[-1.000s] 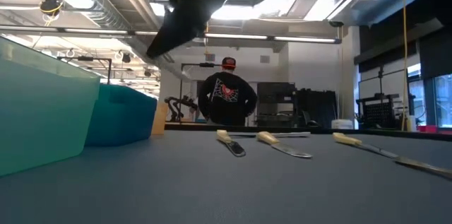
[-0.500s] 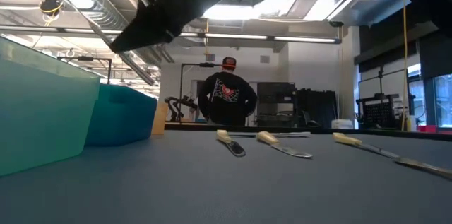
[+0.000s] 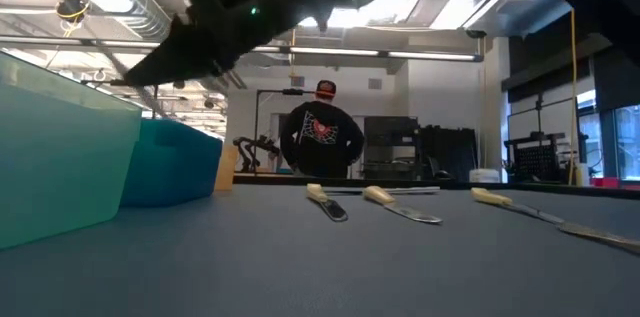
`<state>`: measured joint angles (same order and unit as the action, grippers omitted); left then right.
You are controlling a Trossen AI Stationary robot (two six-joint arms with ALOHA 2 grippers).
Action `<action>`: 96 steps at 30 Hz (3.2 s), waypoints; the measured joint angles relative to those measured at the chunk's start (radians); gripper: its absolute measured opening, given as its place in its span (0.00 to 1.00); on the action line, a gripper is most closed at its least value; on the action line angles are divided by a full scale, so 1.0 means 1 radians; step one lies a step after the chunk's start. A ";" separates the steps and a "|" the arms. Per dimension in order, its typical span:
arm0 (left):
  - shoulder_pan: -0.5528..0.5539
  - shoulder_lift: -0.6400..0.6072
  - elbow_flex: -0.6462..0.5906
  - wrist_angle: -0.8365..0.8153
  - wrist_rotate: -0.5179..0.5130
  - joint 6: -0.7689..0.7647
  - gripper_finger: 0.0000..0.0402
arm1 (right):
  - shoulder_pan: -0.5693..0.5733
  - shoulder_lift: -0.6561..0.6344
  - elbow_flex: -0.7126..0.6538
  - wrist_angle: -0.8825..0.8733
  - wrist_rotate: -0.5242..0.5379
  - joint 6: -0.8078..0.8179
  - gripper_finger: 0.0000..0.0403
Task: Sort silverware by color (type)
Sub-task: Put the white-green knife into the blue bin, then put the yellow knife into the orange bin
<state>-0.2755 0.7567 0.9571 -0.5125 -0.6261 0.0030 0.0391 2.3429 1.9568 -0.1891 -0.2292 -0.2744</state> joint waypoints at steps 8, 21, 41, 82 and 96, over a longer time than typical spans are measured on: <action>0.000 0.000 0.001 -0.008 0.015 -0.021 0.32 | 0.000 0.014 -0.001 -0.041 0.031 -0.004 0.00; 0.000 0.000 0.001 -0.010 0.015 -0.022 0.32 | 0.000 0.014 -0.003 -0.046 0.037 -0.004 0.12; 0.000 0.000 0.001 -0.010 0.014 -0.022 0.32 | 0.000 0.013 -0.003 -0.044 0.038 -0.004 0.33; 0.001 0.068 0.001 0.022 0.027 -0.028 0.32 | 0.001 -0.857 -0.514 -0.538 0.293 0.070 0.33; 0.000 0.270 0.001 0.396 0.053 0.124 0.32 | 0.000 -1.320 -1.077 -0.243 0.328 0.297 0.33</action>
<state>-0.2752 1.0263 0.9585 -0.1168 -0.5733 0.1273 0.0388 1.0231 0.8800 -0.4319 0.0991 0.0230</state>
